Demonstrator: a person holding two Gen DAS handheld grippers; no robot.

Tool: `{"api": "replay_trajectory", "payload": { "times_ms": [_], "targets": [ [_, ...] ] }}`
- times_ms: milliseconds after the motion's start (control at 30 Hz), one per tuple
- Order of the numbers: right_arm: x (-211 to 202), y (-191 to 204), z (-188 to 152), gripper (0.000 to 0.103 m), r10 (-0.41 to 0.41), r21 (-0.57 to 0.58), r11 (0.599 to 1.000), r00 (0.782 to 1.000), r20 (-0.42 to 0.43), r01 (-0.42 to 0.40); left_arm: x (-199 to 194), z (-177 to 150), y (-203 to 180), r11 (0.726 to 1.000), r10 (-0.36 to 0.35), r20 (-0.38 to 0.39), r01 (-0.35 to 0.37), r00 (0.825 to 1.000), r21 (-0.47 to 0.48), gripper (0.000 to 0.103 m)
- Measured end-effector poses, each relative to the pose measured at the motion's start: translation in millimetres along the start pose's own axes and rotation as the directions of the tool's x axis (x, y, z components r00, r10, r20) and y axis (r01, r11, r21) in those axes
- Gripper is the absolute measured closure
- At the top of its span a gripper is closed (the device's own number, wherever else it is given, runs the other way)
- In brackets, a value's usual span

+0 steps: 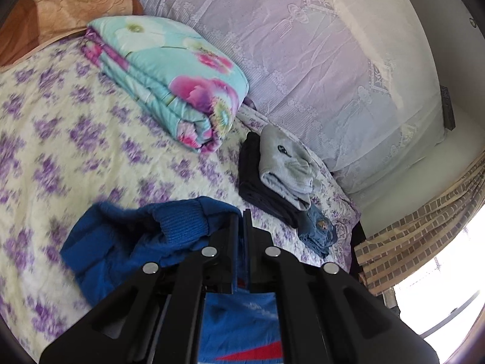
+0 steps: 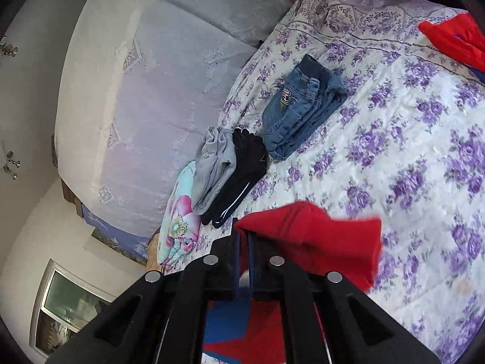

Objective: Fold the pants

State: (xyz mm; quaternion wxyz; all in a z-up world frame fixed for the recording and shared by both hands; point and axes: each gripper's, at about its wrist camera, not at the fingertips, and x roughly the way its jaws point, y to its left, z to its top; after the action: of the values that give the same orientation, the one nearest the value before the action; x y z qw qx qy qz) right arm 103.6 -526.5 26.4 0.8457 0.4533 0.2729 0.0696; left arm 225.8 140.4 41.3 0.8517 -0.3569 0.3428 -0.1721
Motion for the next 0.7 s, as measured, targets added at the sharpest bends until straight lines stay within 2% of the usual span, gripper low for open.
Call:
{"api": "replay_trajectory", "payload": {
  "times_ms": [67,133,167,200,233,267,300,367,400,433,500,533,700],
  "targets": [
    [45,1,25,0.099,-0.035,0.019,0.999,0.999,-0.028,0.036,28,18,-2,1.0,0.013,-0.007,-0.014,1.0,-0.022,0.101],
    [102,-9,56,0.094,-0.092,0.049,0.994,0.991,-0.095,0.097,68,47,3,0.996,0.078,-0.029,-0.079,0.997,-0.034,0.099],
    [126,-18,71,0.086,-0.15,0.087,0.983,0.982,-0.115,0.161,85,56,11,0.991,0.117,-0.042,-0.12,0.992,-0.059,0.097],
    [141,-26,80,0.079,-0.19,0.119,0.972,0.975,-0.112,0.203,104,64,29,0.978,0.151,-0.07,-0.16,0.986,-0.137,0.096],
    [145,-29,83,0.079,-0.206,0.123,0.969,0.975,-0.088,0.216,115,65,46,0.961,0.155,-0.097,-0.173,0.983,-0.218,0.095],
    [144,-28,82,0.073,-0.212,0.105,0.971,0.976,-0.056,0.217,121,63,60,0.945,0.145,-0.117,-0.172,0.983,-0.277,0.095],
    [141,-26,78,0.059,-0.206,0.073,0.975,0.978,-0.041,0.208,121,58,72,0.938,0.116,-0.122,-0.149,0.986,-0.313,0.095],
    [128,-26,65,0.048,-0.216,0.013,0.976,0.976,-0.034,0.217,113,51,80,0.955,0.094,-0.116,-0.123,0.989,-0.27,0.093],
    [120,-29,58,0.048,-0.228,-0.012,0.974,0.973,-0.038,0.228,108,48,80,0.962,0.117,-0.115,-0.141,0.986,-0.234,0.086],
    [111,-35,49,0.048,-0.238,-0.029,0.971,0.97,-0.042,0.237,98,42,81,0.966,0.153,-0.104,-0.171,0.983,-0.193,0.074],
    [96,-49,37,0.045,-0.247,-0.021,0.969,0.968,-0.055,0.246,78,28,88,0.966,0.181,-0.085,-0.194,0.98,-0.172,0.053],
    [89,-58,29,0.045,-0.242,0.001,0.97,0.968,-0.068,0.243,69,22,92,0.965,0.178,-0.081,-0.19,0.981,-0.18,0.05],
    [93,-84,23,0.044,-0.187,0.11,0.974,0.975,-0.118,0.2,23,-14,111,0.965,0.145,-0.081,-0.159,0.986,-0.207,0.05]
  ]
}}
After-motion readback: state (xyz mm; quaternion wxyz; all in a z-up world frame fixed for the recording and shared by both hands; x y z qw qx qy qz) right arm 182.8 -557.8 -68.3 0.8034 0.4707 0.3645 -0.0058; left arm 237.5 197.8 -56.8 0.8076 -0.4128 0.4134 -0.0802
